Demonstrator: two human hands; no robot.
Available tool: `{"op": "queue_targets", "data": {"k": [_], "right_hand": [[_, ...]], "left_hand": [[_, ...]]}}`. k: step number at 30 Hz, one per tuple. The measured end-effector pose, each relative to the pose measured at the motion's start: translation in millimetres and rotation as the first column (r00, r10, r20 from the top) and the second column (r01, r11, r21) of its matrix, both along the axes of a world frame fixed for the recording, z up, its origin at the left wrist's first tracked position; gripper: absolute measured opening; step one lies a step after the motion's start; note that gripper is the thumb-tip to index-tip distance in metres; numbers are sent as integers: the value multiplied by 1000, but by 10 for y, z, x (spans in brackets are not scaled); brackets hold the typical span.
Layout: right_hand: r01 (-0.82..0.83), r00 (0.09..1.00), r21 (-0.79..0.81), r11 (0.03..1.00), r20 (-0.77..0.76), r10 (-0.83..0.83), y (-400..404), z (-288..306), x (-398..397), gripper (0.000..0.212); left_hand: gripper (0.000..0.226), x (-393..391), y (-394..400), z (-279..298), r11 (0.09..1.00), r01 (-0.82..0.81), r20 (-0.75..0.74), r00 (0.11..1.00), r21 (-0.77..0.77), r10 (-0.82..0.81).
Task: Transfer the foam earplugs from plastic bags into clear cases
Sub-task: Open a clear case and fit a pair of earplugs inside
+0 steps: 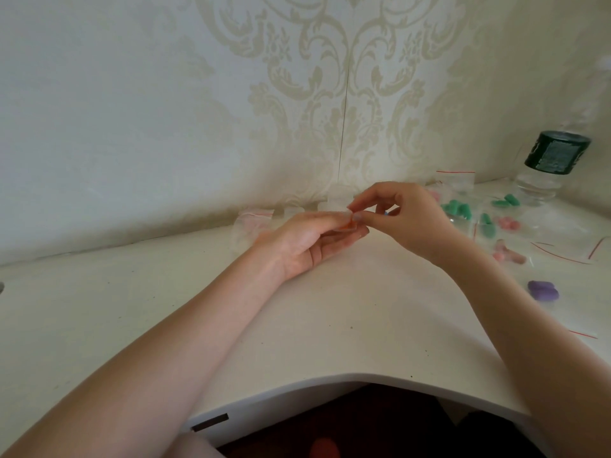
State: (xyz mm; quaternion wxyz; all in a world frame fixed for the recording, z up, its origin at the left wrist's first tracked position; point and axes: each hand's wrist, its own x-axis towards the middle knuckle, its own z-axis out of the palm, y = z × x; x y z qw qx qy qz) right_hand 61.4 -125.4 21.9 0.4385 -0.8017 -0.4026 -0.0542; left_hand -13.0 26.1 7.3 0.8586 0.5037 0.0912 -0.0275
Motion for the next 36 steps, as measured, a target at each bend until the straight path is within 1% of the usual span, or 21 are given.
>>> {"op": "queue_targets", "data": {"k": [2,5,7,11,12,13,16,17,19,21,22,24,27,30,32,34,36], "right_hand": [[-3,1000,-25,1000,22,4,0,-5,-2,9],[-5,1000,-42,999,27,6,4,-13,-7,9],[-8,1000,-39,999,10,8,6,-12,-10,5],[-25,999,-58,998,-21,24,17,-28,-20,3],[-8,1000,-45,999,-21,7,21,-21,-23,3],[21,999,-3,1000,-32,-21,24,-13,-18,9],[131,987,186,974,-120,-110,26,37,-1,28],[154,982,193,969,-140,-128,29,36,16,30],[151,975,110,982,-180,-130,52,-4,38,35],[106,970,15,994,-222,-100,87,-61,22,42],[81,970,-2,997,-230,-79,100,-72,2,41],[47,973,12,999,-227,-43,115,-62,-38,35],[32,974,50,998,-224,-20,113,-46,-26,29],[14,978,23,1000,-208,-9,113,-66,-12,29],[13,980,-2,1000,-200,-13,127,-90,-7,32],[38,980,-14,999,-196,-40,138,-101,4,36],[58,975,-3,998,-215,-57,142,-99,6,35]], "left_hand": [[13,-5,-11,11,1000,10,-3,1000,-7,-10],[19,-11,-7,40,997,18,-37,999,-79,-21],[21,-8,-6,44,997,15,-47,999,-78,-18],[22,-8,-17,36,997,13,-57,998,-71,-17],[23,-5,-16,37,997,15,-57,998,-74,-19],[23,-1,-9,42,997,14,-57,998,-78,-18],[32,9,14,55,994,2,-61,998,-112,-9],[34,6,12,57,992,2,-57,998,-125,-9],[36,-10,2,62,990,8,-47,999,-137,-14],[36,-23,-4,66,992,10,-41,999,-129,-16],[35,-27,-4,67,992,14,-43,999,-127,-19],[40,-28,2,65,989,13,-64,998,-147,-22],[53,-7,45,40,980,-36,-109,994,-195,15],[58,20,71,20,972,-75,-135,990,-224,45],[54,36,78,14,973,-85,-133,990,-217,56],[40,54,87,14,976,-80,-118,991,-201,57],[34,56,88,13,979,-78,-100,993,-187,60]]}}
